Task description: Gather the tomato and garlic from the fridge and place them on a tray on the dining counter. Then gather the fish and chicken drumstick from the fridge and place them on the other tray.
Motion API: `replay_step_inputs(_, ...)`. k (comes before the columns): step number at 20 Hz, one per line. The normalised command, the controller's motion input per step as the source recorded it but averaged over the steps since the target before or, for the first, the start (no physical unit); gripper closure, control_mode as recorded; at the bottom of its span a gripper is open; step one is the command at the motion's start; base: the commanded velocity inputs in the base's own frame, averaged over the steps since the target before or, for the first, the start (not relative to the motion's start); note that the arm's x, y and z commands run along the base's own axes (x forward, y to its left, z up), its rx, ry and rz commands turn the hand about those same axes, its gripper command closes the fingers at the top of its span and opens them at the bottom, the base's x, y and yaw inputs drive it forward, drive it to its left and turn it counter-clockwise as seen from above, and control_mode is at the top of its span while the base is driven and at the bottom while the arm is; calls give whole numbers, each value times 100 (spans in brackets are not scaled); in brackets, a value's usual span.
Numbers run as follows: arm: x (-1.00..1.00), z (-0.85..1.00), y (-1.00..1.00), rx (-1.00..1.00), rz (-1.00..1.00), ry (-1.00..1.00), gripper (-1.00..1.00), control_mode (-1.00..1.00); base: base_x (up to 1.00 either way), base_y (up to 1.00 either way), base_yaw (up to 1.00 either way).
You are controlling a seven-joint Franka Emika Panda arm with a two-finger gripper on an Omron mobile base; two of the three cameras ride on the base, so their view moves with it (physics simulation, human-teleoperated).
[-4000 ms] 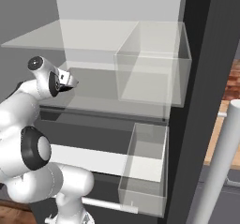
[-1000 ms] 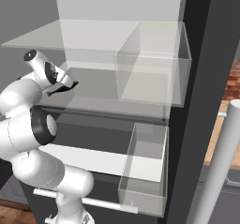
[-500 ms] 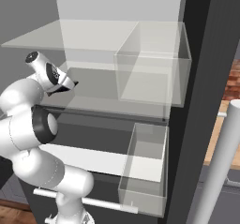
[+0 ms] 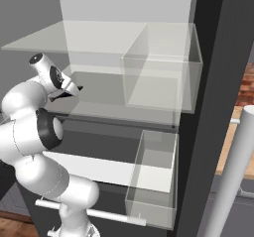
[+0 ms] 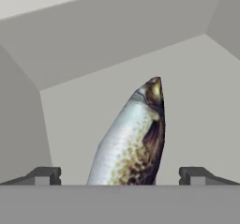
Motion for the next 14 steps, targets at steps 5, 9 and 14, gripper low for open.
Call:
replay_step_inputs(5, 0, 0, 0, 0, 0, 5, -100, -100, 0, 0, 0)
replay_step_inputs(9, 0, -1, 0, 0, 0, 0, -100, -100, 0, 0, 0)
replay_step_inputs(14, 0, -3, 0, 0, 0, 0, -100, -100, 0, 0, 0)
